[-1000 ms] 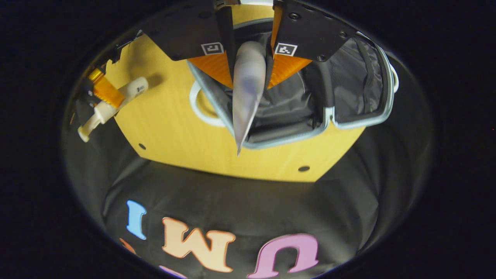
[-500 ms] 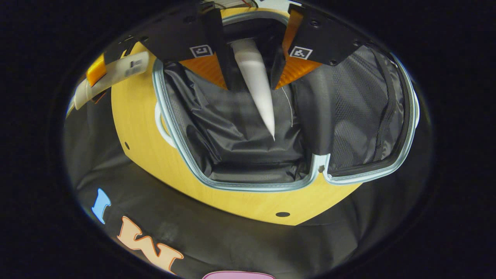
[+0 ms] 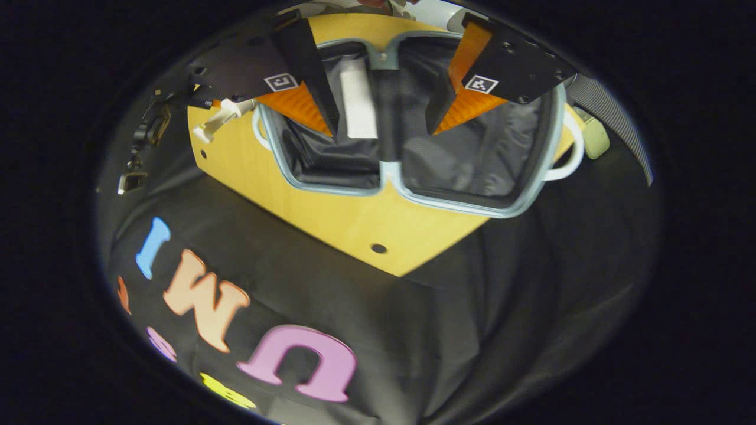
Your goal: First open the suitcase, pack the skin care products into it, and then close the suitcase.
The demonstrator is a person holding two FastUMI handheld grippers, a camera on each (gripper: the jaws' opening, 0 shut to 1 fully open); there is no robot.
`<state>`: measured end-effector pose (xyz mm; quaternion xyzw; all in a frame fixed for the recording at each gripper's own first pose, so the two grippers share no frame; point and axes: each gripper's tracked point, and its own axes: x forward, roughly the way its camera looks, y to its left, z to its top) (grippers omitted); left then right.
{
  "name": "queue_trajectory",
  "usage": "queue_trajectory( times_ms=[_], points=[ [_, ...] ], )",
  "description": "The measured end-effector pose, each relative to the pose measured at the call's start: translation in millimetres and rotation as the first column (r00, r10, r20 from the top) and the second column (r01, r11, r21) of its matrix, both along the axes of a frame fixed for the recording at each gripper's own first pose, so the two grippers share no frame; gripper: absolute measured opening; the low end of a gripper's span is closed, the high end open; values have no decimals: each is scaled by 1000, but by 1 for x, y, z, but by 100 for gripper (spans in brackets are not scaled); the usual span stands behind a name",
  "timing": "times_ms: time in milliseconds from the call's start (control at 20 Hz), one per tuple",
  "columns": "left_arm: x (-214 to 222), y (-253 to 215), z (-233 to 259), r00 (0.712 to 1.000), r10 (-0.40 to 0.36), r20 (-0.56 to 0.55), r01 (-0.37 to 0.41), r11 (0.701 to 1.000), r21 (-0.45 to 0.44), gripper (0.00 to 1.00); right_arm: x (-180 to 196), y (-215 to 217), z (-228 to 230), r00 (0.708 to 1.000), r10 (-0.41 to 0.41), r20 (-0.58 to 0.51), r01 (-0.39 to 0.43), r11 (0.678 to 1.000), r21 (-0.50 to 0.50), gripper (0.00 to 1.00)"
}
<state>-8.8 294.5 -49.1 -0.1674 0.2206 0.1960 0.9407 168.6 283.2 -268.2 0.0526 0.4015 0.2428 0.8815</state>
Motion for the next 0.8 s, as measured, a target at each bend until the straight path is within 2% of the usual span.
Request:
queue_trajectory(
  times_ms=[200,300,350,400,450,550,650,800],
  points=[
    [-56,84,7,980,195,50,-195,981,0,92,1,2,-28,999,11,-43,-14,997,-71,60],
    [-81,121,5,963,262,62,-262,965,-13,95,5,6,-29,999,-3,-42,0,998,-60,64],
    [-91,137,0,954,292,66,-291,957,-19,90,7,6,-27,999,-8,-39,6,999,-54,57],
    [-100,151,-5,945,320,69,-318,948,-27,95,9,7,-26,999,-15,-32,13,999,-43,66],
    [-107,165,-11,937,342,69,-341,939,-36,95,12,8,-20,1000,-23,-13,22,999,-30,67],
    [-118,189,-26,923,381,63,-378,924,-54,95,17,7,0,998,-39,58,38,999,11,98],
    [-120,206,-39,919,388,65,-382,920,-92,95,17,0,31,987,-74,143,63,995,75,98],
    [-116,220,-62,924,377,61,-363,916,-172,95,13,-31,86,955,-155,253,122,983,140,98]
  ],
)
